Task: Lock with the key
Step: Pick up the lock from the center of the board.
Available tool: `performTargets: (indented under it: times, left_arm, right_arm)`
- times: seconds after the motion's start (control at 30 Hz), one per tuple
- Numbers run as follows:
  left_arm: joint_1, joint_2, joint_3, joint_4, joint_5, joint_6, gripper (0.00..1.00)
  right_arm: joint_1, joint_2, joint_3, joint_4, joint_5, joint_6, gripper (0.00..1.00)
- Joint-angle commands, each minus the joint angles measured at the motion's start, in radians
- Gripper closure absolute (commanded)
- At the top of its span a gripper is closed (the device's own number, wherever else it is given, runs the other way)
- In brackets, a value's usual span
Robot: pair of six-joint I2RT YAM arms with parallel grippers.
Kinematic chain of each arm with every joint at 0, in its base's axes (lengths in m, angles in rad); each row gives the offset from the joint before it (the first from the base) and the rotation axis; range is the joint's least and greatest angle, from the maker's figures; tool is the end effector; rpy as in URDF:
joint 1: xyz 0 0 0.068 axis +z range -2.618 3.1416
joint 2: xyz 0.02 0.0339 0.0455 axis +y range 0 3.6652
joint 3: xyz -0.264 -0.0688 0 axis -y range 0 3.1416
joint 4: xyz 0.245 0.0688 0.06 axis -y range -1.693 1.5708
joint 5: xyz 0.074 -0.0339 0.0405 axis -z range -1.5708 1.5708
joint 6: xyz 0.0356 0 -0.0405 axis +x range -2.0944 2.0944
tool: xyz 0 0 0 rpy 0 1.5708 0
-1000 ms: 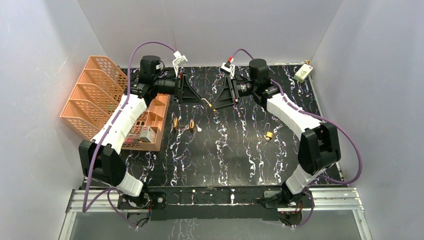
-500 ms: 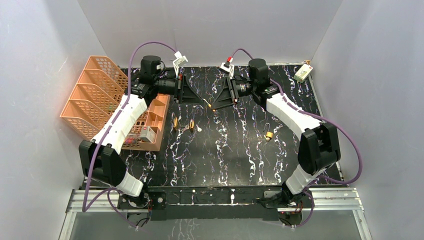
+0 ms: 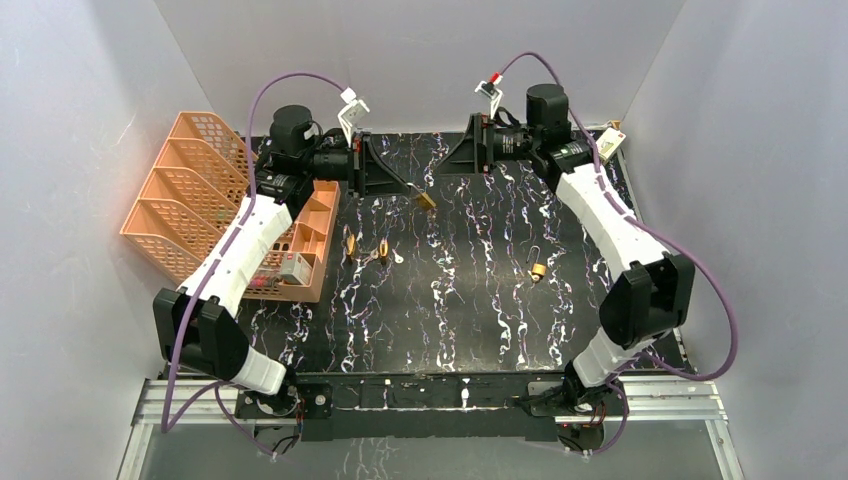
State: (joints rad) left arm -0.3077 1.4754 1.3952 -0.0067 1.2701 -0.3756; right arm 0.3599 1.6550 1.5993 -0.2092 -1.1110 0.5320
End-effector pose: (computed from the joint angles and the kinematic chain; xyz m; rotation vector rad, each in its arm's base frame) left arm 0.3024 -0.1318 0.4091 0.9780 1.5595 -1.5276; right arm 0.3415 0.1626 0.3993 -0.6986 1.8719 1.6062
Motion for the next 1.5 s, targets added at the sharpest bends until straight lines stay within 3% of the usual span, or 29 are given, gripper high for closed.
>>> performTargets:
  times: [0.0, 0.07, 0.13, 0.2, 0.37, 0.53, 0.9, 1.47]
  left_arm:
    - [0.009, -0.067, -0.002, 0.274, -0.023, -0.138, 1.00]
    - [0.010, -0.056, 0.011, 0.351, -0.047, -0.180, 1.00]
    - [0.009, -0.077, -0.029, 0.487, -0.169, -0.208, 1.00]
    - [0.009, -0.103, -0.095, 0.632, -0.237, -0.278, 1.00]
    - [0.009, -0.104, -0.135, 0.761, -0.259, -0.370, 1.00]
    - [0.009, -0.112, -0.142, 0.808, -0.268, -0.398, 1.00]
    - [0.009, -0.089, -0.147, 0.958, -0.267, -0.502, 1.00]
    - [0.009, -0.086, -0.134, 0.974, -0.264, -0.510, 1.00]
  right_arm:
    - [0.010, -0.180, -0.048, -0.024, 0.401, -0.178, 0.01]
    - [0.014, -0.254, -0.146, 0.071, 0.455, -0.176, 0.01]
    - [0.024, -0.367, -0.281, 0.228, 0.485, -0.197, 0.01]
    - [0.026, -0.438, -0.372, 0.369, 0.432, -0.219, 0.02]
    - [0.027, -0.426, -0.400, 0.478, 0.297, -0.246, 0.02]
    - [0.030, -0.419, -0.436, 0.645, 0.205, -0.213, 0.02]
    - [0.053, -0.376, -0.491, 0.977, 0.201, -0.136, 0.09]
    - [0.112, -0.305, -0.466, 1.114, 0.233, -0.114, 0.15]
